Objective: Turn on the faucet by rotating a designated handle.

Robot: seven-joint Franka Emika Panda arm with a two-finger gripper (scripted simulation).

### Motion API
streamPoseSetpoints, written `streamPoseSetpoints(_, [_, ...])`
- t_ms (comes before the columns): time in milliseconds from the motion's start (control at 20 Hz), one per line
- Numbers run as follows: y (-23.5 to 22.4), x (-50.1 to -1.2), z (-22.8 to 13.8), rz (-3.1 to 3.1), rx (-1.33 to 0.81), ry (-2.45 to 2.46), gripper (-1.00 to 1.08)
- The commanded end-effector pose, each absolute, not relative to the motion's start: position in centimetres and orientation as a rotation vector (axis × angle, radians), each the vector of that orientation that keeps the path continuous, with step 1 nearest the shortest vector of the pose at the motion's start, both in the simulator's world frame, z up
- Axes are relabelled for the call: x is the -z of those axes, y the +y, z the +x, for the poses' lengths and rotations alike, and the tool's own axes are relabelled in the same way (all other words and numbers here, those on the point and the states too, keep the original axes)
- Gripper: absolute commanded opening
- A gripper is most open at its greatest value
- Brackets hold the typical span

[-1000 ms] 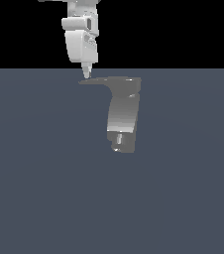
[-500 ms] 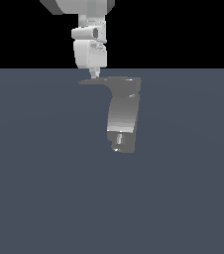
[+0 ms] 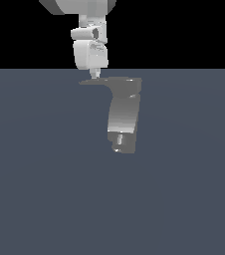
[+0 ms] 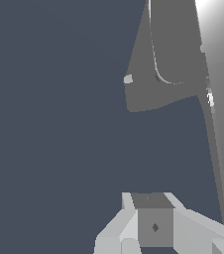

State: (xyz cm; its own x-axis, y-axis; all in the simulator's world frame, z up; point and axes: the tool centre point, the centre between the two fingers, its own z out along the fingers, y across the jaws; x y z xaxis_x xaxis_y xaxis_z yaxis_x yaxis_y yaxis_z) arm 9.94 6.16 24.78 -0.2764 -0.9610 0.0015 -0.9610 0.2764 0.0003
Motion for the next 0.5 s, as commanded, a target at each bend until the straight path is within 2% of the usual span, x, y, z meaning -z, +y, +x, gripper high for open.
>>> streamPoseSetpoints(0, [6.4,-24.8,9.3,1.889,-0.001,-2.508,-1.00])
streamPoseSetpoints(450, [7.2,-24.8,6.9,1.889,-0.001,-2.509,-1.00])
